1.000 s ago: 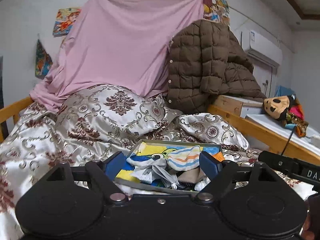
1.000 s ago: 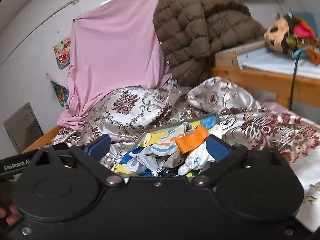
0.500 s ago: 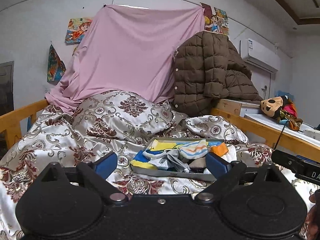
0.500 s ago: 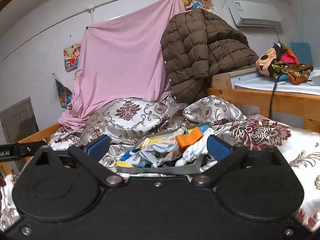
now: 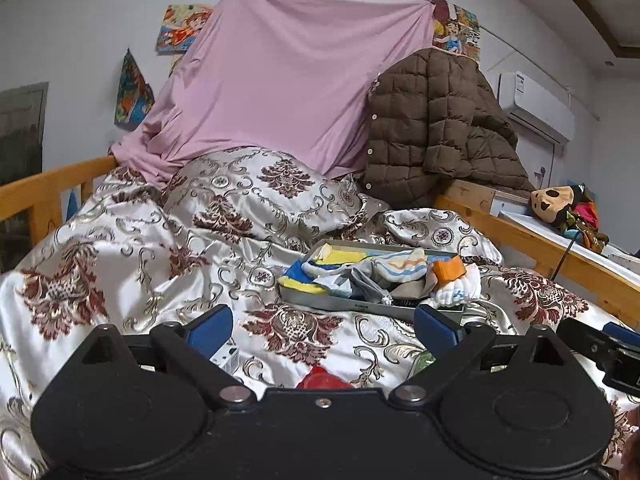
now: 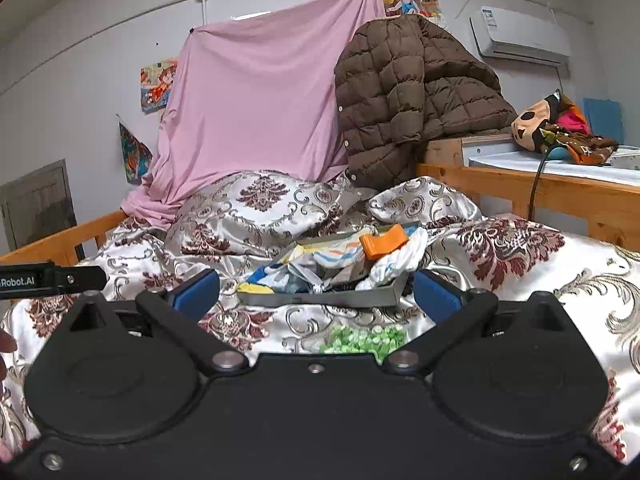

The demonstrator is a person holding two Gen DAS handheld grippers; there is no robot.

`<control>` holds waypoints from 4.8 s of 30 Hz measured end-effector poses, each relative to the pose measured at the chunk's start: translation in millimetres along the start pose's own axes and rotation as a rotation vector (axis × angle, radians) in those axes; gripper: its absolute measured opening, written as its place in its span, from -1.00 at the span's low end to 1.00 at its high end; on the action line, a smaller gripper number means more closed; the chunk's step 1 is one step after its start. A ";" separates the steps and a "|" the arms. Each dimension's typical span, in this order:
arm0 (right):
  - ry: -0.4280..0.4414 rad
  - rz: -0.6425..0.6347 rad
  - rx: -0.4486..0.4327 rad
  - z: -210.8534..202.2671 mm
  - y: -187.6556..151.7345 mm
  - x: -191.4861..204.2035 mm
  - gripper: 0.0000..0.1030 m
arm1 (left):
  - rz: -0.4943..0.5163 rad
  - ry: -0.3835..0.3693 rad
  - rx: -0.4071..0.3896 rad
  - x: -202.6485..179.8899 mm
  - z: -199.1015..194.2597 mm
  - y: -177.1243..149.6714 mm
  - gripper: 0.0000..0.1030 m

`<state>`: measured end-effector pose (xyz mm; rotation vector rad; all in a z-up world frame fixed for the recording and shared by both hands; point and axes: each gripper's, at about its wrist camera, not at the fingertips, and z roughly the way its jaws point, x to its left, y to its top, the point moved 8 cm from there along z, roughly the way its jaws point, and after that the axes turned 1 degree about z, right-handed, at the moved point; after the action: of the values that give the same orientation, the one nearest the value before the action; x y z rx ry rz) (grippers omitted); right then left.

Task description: Organize soft objects

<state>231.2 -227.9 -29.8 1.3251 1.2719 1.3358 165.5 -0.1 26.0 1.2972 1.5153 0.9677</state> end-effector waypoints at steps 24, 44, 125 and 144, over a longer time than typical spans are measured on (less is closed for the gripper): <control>-0.099 -0.060 0.191 -11.3 -51.5 17.0 0.99 | 0.000 0.051 0.167 18.9 -10.1 -69.1 0.95; -0.190 -0.115 0.414 5.2 -98.6 22.1 0.99 | -0.004 0.096 0.380 21.2 1.4 -124.1 0.97; -0.195 -0.111 0.420 5.6 -98.7 16.4 0.99 | 0.018 0.105 0.360 19.2 -1.7 -122.8 0.98; -0.196 -0.112 0.420 5.6 -98.6 16.6 0.99 | 0.019 0.105 0.360 18.6 -1.7 -123.1 0.98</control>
<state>226.7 -198.3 -125.4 1.5983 1.5155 0.8636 126.9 0.3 -92.4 1.5314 1.8218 0.8085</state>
